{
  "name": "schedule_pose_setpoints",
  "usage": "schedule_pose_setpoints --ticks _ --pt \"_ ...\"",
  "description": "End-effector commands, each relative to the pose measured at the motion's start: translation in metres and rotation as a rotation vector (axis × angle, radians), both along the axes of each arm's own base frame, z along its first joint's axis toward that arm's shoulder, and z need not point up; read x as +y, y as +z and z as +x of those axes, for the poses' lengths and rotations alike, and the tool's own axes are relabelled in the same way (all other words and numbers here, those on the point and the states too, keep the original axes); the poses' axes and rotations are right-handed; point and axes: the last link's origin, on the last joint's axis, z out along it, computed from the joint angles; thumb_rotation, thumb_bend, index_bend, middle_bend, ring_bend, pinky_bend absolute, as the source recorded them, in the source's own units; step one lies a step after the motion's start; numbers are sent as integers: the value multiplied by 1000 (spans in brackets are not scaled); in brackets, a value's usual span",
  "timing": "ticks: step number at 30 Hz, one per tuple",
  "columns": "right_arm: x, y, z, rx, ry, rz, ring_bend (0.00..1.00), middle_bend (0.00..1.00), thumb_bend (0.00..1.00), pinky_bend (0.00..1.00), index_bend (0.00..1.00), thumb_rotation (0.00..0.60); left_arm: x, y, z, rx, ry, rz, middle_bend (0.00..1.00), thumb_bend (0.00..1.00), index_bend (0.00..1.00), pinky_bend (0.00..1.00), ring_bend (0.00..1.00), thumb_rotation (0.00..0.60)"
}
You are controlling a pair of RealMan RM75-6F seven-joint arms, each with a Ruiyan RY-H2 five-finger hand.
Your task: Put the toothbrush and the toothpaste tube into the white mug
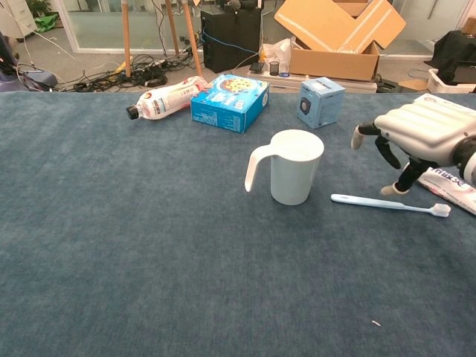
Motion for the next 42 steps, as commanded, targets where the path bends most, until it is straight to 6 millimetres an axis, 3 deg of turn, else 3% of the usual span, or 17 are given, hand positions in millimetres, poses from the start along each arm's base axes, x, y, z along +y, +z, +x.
schedule_pose_setpoints --ticks 1,14,26,42 --pt "-9 -9 18 14 -54 32 1000 999 58 1000 409 600 0 2 0 -4 0 5 531 65 682 593 510 600" --pt "-6 -42 28 17 -104 67 1000 1000 101 1000 470 600 -2 9 1 -18 -2 28 531 64 698 593 510 600" --pt "-5 -48 25 -11 -142 37 1000 1000 124 1000 498 600 -3 27 -4 7 47 63 531 64 770 593 510 600" --pt "-10 -51 23 -71 -240 71 1000 1000 178 1000 509 600 -3 26 -6 21 79 28 530 64 776 593 510 600"
